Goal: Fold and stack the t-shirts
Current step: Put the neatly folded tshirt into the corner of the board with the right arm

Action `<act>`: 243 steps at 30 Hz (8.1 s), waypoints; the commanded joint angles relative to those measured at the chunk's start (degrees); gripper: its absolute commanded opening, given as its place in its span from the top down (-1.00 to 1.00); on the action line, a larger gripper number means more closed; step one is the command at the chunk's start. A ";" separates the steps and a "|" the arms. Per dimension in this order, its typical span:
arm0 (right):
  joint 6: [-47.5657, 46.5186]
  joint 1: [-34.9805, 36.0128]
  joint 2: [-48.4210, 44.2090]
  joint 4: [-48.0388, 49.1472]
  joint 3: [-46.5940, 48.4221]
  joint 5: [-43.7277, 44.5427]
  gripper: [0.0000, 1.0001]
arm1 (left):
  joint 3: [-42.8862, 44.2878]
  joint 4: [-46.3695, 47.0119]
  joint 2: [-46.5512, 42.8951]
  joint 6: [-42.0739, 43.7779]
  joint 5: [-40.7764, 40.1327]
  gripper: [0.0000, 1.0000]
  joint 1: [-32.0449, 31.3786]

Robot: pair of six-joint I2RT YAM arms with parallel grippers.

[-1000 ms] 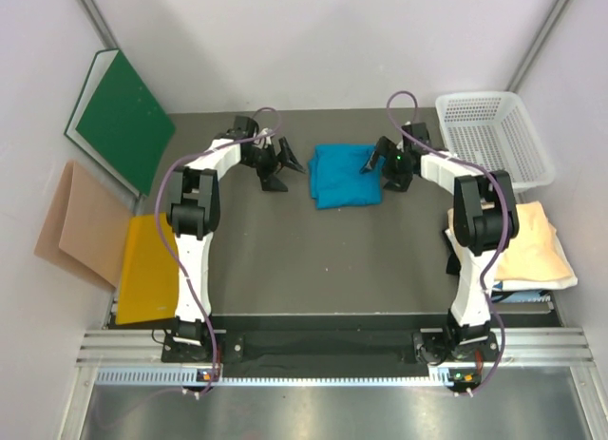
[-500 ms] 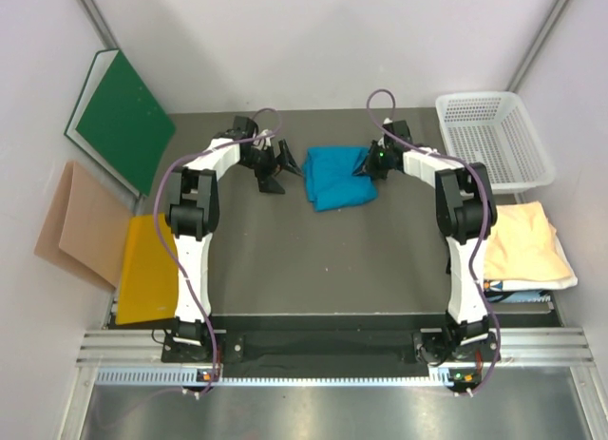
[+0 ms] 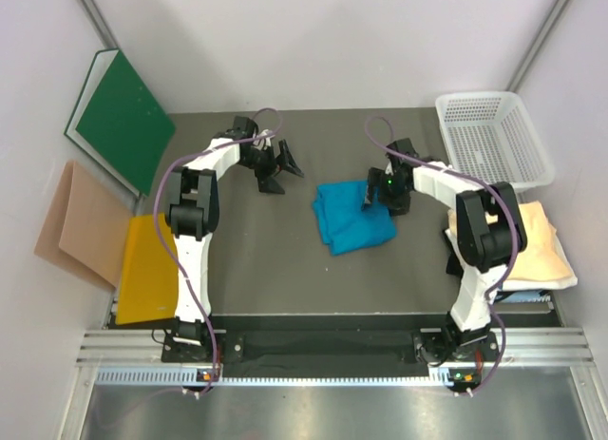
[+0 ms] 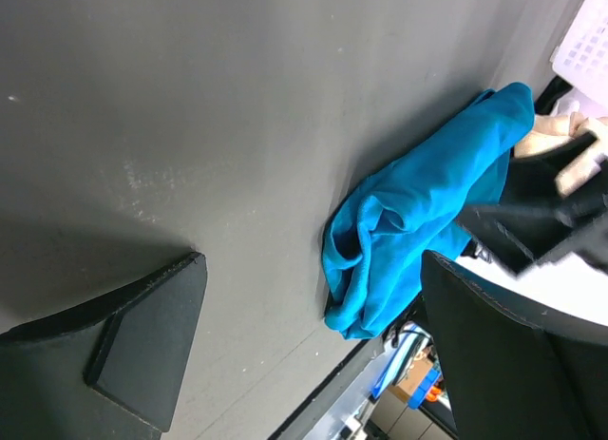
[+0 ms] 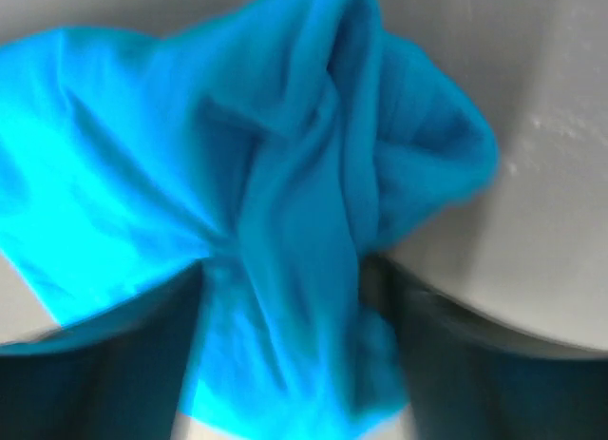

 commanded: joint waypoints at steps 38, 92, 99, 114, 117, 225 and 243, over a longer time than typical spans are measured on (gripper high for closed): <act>12.85 6.83 11.52 -43.88 -5.99 62.96 -0.79 | -5.05 2.22 -1.87 1.57 4.57 -0.98 -0.26; -8.77 24.23 31.13 -41.94 47.71 30.97 1.00 | -15.84 -3.06 -18.30 6.14 -2.82 -0.98 0.36; -8.15 23.44 19.90 -33.87 38.41 37.47 0.08 | -17.09 -7.18 -15.06 9.30 1.93 -0.98 -1.48; -7.89 16.49 -1.91 -17.07 28.91 28.00 -0.66 | -12.26 -7.01 -2.05 6.41 -1.93 0.19 -6.58; -7.01 15.26 -1.83 -15.75 26.63 22.90 -0.66 | -10.68 -7.53 -0.47 5.44 -4.64 1.00 -6.41; -14.56 -5.48 -31.28 -20.78 11.32 18.37 -0.99 | -17.27 -6.13 -7.76 5.88 -14.33 -0.98 10.47; -18.08 8.75 10.02 -12.58 35.74 -4.79 1.00 | -17.88 -7.10 -8.82 6.67 -14.94 -0.98 10.47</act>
